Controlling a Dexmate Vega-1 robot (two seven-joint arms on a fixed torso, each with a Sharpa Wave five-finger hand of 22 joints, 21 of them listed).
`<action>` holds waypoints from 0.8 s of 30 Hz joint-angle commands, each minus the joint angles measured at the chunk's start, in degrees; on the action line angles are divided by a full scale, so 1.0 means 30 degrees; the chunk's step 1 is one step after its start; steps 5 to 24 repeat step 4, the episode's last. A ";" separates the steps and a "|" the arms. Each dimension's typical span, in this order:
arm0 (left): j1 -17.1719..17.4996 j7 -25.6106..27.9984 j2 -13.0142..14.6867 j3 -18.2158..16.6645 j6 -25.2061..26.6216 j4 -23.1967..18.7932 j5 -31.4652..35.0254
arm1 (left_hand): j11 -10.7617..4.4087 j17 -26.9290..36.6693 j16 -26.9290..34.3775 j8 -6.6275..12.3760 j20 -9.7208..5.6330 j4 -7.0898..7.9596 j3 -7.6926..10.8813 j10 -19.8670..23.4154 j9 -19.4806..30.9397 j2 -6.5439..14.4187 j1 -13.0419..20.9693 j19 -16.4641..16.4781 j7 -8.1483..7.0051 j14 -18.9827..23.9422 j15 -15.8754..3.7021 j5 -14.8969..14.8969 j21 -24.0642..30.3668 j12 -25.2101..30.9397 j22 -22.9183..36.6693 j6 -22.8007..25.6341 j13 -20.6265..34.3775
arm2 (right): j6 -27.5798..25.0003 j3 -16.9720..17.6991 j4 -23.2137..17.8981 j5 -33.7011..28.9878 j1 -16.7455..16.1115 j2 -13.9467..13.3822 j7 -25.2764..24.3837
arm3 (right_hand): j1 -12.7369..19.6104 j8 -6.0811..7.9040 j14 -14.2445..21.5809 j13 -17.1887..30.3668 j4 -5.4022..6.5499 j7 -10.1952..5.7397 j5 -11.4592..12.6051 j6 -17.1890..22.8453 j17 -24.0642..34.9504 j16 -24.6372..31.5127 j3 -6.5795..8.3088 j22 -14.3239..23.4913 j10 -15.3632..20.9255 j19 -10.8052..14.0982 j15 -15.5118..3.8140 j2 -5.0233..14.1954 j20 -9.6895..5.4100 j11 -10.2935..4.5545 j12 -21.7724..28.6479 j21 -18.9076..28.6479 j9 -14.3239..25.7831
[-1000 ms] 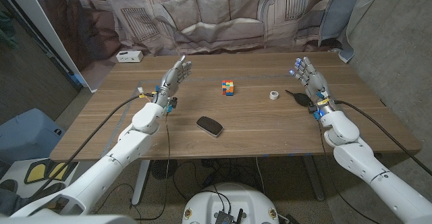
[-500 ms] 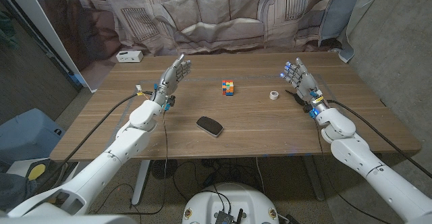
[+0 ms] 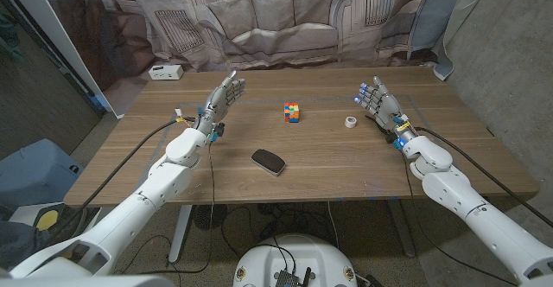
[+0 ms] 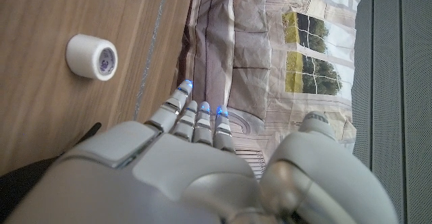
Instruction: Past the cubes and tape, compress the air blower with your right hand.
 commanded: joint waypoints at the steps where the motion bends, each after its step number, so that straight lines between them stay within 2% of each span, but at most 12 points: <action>1: -0.0003 -0.0329 0.0037 -0.0004 0.0021 0.0289 -0.0253 | -0.0084 0.0047 0.0089 0.0092 0.0132 -0.0058 0.0049 -0.0083 0.0083 0.0098 0.0011 -0.0082 0.0048 -0.0131 0.0019 -0.0062 0.0071 0.0054 0.0074 -0.0016 0.0035 | -0.0938 -0.0370 -0.0024 -0.0482 0.0427 -0.0123 -0.0482 | -0.0176 0.0134 0.0169 -0.0003 -0.0012 0.0064 0.0065 0.0168 0.0026 0.0187 -0.0083 -0.0009 0.0260 -0.0001 -0.0044 0.0025 0.0077 -0.0239 0.0198 0.0070 0.0032; 2: -0.0030 -0.0409 0.0013 0.0019 -0.0017 0.0396 -0.0273 | -0.0080 0.0048 0.0090 0.0099 0.0150 -0.0058 0.0049 -0.0075 0.0083 0.0099 0.0009 -0.0087 0.0057 -0.0137 0.0017 -0.0062 0.0072 0.0061 0.0074 -0.0004 0.0035 | -0.1073 -0.0379 -0.0135 -0.0526 0.0417 -0.0176 -0.0613 | -0.0210 0.0138 0.0166 -0.0005 0.0005 0.0064 0.0066 0.0173 0.0032 0.0197 -0.0083 -0.0009 0.0301 0.0005 -0.0046 0.0061 0.0076 -0.0128 0.0214 0.0077 0.0031; 24: -0.0037 -0.0555 -0.0038 0.0027 -0.0037 0.0548 -0.0413 | -0.0096 0.0048 0.0090 0.0106 0.0159 -0.0059 0.0050 -0.0079 0.0082 0.0101 0.0006 -0.0099 0.0055 -0.0150 0.0022 -0.0063 0.0075 0.0066 0.0075 0.0005 0.0035 | -0.1197 -0.0431 -0.0253 -0.0652 0.0422 -0.0227 -0.0764 | -0.0238 0.0154 0.0220 -0.0006 0.0014 0.0059 0.0064 0.0212 0.0035 0.0226 -0.0088 -0.0008 0.0329 0.0014 -0.0046 0.0075 0.0086 -0.0139 0.0224 0.0085 0.0031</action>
